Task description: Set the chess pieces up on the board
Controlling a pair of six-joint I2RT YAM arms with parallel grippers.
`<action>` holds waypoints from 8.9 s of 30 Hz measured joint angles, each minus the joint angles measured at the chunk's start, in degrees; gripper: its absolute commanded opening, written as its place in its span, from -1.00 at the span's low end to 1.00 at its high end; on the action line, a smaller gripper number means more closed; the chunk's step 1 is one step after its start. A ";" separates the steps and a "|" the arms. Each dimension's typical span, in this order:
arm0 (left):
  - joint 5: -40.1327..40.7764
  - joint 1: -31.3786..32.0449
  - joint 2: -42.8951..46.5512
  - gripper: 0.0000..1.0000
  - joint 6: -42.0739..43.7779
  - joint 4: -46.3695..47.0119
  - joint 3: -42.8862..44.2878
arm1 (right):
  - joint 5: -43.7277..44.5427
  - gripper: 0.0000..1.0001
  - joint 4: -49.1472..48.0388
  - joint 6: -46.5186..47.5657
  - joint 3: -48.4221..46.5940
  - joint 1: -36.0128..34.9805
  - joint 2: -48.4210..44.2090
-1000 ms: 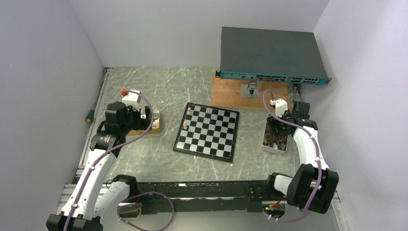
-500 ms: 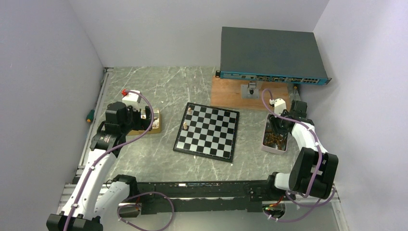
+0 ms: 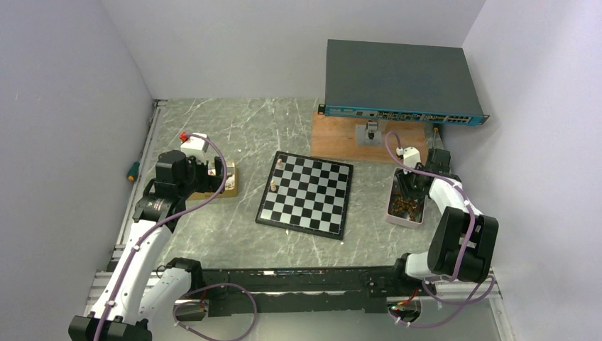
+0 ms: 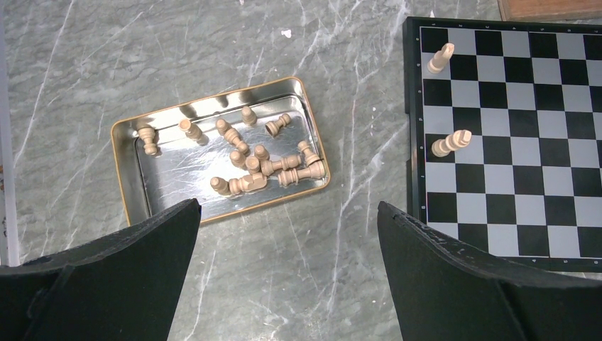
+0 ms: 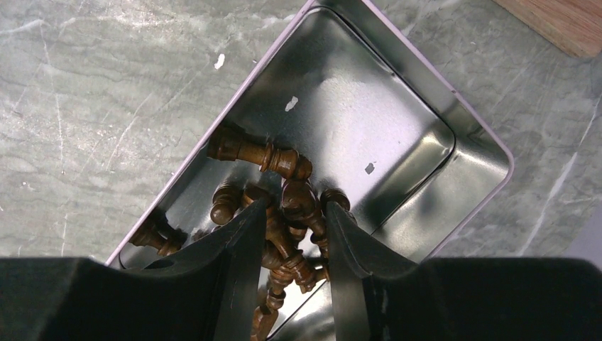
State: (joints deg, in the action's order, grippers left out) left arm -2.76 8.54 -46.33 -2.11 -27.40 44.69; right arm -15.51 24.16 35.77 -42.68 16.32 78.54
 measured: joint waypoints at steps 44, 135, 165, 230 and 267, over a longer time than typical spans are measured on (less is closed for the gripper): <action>-0.39 -0.09 0.00 0.99 0.00 0.02 -0.02 | 0.46 -0.89 3.17 3.69 0.22 -0.02 -6.75; -2.38 -1.60 -1.55 0.99 3.67 0.61 -0.46 | -7.48 -0.72 18.73 11.91 -9.75 -50.53 4.72; -2.40 -1.62 -1.55 0.99 4.04 0.63 -0.46 | -6.14 -0.38 17.33 10.62 -9.73 -50.56 6.27; 3.91 -10.82 -39.17 -0.17 -4.52 -7.72 14.16 | -23.56 0.49 22.18 9.09 -12.57 -41.97 -7.48; 1.18 -13.14 -42.88 -1.00 -3.04 -10.19 17.75 | -23.52 0.50 22.18 9.22 -12.57 -42.01 -7.52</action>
State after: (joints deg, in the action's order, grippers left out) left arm -1.58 -4.60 -89.21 -5.15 -37.58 62.43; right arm -39.03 46.35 44.99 -55.24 -25.69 71.02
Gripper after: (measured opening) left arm 0.039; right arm 0.747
